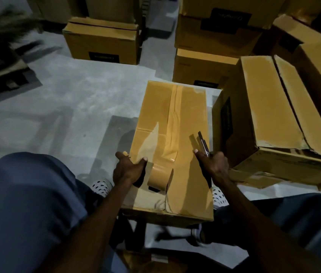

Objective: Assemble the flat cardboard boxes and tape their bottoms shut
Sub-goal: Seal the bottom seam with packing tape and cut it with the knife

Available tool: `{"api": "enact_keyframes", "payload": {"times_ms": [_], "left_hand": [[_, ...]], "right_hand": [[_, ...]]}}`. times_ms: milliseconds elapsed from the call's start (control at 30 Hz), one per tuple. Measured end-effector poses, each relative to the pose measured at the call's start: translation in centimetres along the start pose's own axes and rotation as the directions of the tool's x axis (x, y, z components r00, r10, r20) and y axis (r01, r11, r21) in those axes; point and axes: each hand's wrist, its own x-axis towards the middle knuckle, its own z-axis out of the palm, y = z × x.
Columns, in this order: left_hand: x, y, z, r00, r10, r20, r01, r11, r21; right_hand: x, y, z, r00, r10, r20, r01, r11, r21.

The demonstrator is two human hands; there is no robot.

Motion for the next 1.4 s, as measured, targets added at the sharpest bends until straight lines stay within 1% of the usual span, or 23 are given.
{"api": "enact_keyframes", "payload": {"times_ms": [33,100,233,300,433,533,567,600,667,733,767,800,833,867,900,933,967,1033,1067,1133,1267,1333,1400], "left_hand": [[0.1,0.2,0.1,0.999,0.032,-0.038,-0.031,0.999,0.041],[0.5,1.1,0.1,0.99,0.091,-0.112,-0.084,0.995,0.062],[2.5,3.5,0.2,0.967,0.18,-0.181,-0.182,0.983,0.009],[3.8,4.4,0.3,0.955,0.217,-0.2,-0.223,0.975,-0.011],[5.7,4.3,0.9,0.953,0.231,-0.194,-0.239,0.971,-0.021],[6.7,3.9,1.1,0.977,0.17,-0.131,-0.181,0.98,-0.077],[6.9,4.0,1.1,0.982,0.15,-0.113,-0.162,0.981,-0.105],[6.8,4.2,1.0,0.984,0.141,-0.113,-0.154,0.98,-0.123],[6.3,4.9,1.0,0.958,0.189,-0.214,-0.222,0.964,-0.145],[5.1,6.1,1.2,0.915,0.25,-0.317,-0.329,0.918,-0.224],[4.5,6.9,1.2,0.918,0.254,-0.305,-0.341,0.898,-0.278],[4.1,7.6,1.4,0.936,0.243,-0.254,-0.319,0.893,-0.319],[3.7,8.2,1.6,0.955,0.237,-0.181,-0.286,0.897,-0.337],[3.5,8.7,1.7,0.965,0.242,-0.1,-0.262,0.903,-0.342],[3.1,9.0,1.9,0.965,0.26,-0.022,-0.252,0.902,-0.35],[2.8,9.1,2.1,0.959,0.28,0.045,-0.245,0.898,-0.365],[2.3,9.2,2.3,0.95,0.296,0.096,-0.238,0.89,-0.388],[1.3,8.7,2.7,0.941,0.305,0.144,-0.212,0.868,-0.449],[0.8,8.3,3.0,0.94,0.305,0.152,-0.198,0.851,-0.486],[-0.7,7.6,3.6,0.937,0.323,0.13,-0.209,0.82,-0.533],[-4.7,5.8,5.4,0.915,0.397,0.074,-0.298,0.787,-0.541],[-6.9,4.3,5.9,0.917,0.399,-0.002,-0.344,0.788,-0.51],[-8.3,2.9,5.9,0.926,0.361,-0.11,-0.367,0.793,-0.487]], "right_hand": [[0.2,-0.1,0.1,1.0,-0.012,-0.019,0.012,1.0,0.012],[0.9,-0.8,0.2,0.998,-0.019,-0.054,0.019,1.0,0.01],[3.2,-3.2,-0.3,0.993,-0.057,-0.101,0.056,0.998,-0.015],[4.5,-4.2,-0.5,0.99,-0.099,-0.096,0.098,0.995,-0.021],[6.5,-5.1,-0.1,0.987,-0.158,-0.035,0.155,0.985,-0.076],[7.4,-5.3,0.1,0.985,-0.17,0.019,0.17,0.965,-0.2],[7.3,-5.5,0.0,0.984,-0.175,-0.017,0.164,0.949,-0.268],[7.1,-5.9,-0.1,0.978,-0.186,-0.092,0.146,0.933,-0.33],[6.9,-7.0,-0.3,0.933,-0.25,-0.259,0.144,0.919,-0.368],[6.9,-8.5,-0.1,0.886,-0.322,-0.335,0.205,0.918,-0.341],[7.3,-9.0,0.3,0.883,-0.341,-0.324,0.237,0.917,-0.319],[7.7,-9.7,0.7,0.898,-0.343,-0.275,0.263,0.92,-0.289],[8.0,-10.5,1.2,0.928,-0.325,-0.184,0.277,0.929,-0.245],[8.5,-11.1,1.7,0.957,-0.284,-0.052,0.271,0.945,-0.183],[8.7,-11.7,2.3,0.965,-0.249,0.086,0.26,0.954,-0.15],[9.0,-12.0,2.8,0.953,-0.222,0.204,0.259,0.949,-0.179],[9.2,-12.0,3.3,0.939,-0.201,0.278,0.276,0.925,-0.262],[9.4,-11.4,4.3,0.936,-0.198,0.292,0.316,0.841,-0.44],[9.4,-11.1,4.6,0.938,-0.22,0.268,0.327,0.817,-0.475],[9.0,-10.4,4.9,0.94,-0.264,0.215,0.337,0.806,-0.486],[7.8,-9.7,5.4,0.933,-0.326,0.15,0.356,0.786,-0.505],[7.3,-9.6,5.3,0.928,-0.347,0.137,0.366,0.778,-0.51],[7.0,-9.7,5.1,0.927,-0.354,0.125,0.365,0.772,-0.52]]}}
